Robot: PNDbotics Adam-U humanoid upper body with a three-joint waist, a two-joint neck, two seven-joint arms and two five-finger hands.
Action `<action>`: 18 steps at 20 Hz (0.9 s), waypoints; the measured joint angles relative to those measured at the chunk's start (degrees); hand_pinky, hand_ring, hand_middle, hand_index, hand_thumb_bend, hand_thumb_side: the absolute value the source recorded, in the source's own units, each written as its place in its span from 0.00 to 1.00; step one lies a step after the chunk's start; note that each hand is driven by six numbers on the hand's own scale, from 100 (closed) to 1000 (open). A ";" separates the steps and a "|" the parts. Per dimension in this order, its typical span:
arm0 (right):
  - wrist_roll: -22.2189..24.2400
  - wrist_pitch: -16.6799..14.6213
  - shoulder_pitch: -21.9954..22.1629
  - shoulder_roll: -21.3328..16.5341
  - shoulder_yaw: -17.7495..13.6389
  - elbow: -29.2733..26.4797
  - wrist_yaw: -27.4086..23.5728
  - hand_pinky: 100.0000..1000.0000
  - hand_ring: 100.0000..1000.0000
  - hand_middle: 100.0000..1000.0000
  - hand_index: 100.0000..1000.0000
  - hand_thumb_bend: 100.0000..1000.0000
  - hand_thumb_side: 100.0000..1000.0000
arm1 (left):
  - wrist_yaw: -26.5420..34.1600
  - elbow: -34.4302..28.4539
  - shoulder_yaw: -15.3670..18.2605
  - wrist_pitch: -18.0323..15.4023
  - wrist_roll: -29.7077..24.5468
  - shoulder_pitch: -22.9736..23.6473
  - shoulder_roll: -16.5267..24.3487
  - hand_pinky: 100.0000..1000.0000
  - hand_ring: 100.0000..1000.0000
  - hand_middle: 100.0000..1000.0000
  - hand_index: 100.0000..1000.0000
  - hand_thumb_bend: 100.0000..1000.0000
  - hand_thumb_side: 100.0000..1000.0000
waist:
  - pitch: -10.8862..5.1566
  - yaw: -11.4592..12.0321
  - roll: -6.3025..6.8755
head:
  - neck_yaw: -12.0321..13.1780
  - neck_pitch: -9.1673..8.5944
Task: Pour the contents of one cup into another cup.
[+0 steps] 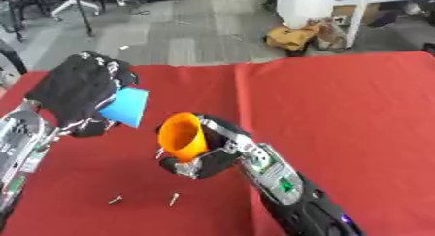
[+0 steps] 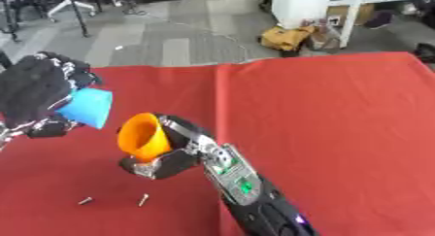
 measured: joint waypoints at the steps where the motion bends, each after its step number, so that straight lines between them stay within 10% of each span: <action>1: -0.68 -0.17 0.04 -0.18 -0.40 0.16 0.59 0.68 0.40 0.37 0.73 0.25 0.00 | 2.33 1.27 0.47 0.69 0.44 0.27 -0.26 0.40 0.32 0.32 0.66 0.51 0.00 | 0.03 -0.04 -0.01 | 0.00 -0.02; 12: -10.49 -1.20 1.22 -2.71 -6.36 1.96 9.03 0.71 0.52 0.45 0.77 0.26 0.00 | 41.14 13.95 5.52 3.40 6.40 3.15 -4.03 0.54 0.32 0.35 0.66 0.40 0.00 | 0.32 -0.28 -0.43 | 0.18 -0.27; 16: -16.50 -0.17 1.48 -3.68 -9.14 3.01 12.37 0.74 0.57 0.51 0.84 0.29 0.00 | 51.53 16.15 6.62 1.24 8.68 3.98 -4.49 0.56 0.36 0.39 0.68 0.57 0.00 | 0.32 -0.41 -0.69 | 0.32 -0.29; 17: -17.94 0.15 1.49 -3.91 -9.77 3.34 13.05 0.78 0.62 0.58 0.90 0.22 0.00 | 52.73 16.49 6.84 0.81 9.02 4.16 -4.49 0.58 0.41 0.43 0.70 0.73 0.03 | 0.33 -0.42 -0.69 | 0.38 -0.29; 18: -19.33 0.46 1.49 -4.14 -10.38 3.65 13.66 0.80 0.65 0.62 0.93 0.37 0.00 | 53.63 16.78 7.08 0.38 9.19 4.40 -4.50 0.60 0.43 0.46 0.71 0.89 0.12 | 0.33 -0.45 -0.69 | 0.41 -0.30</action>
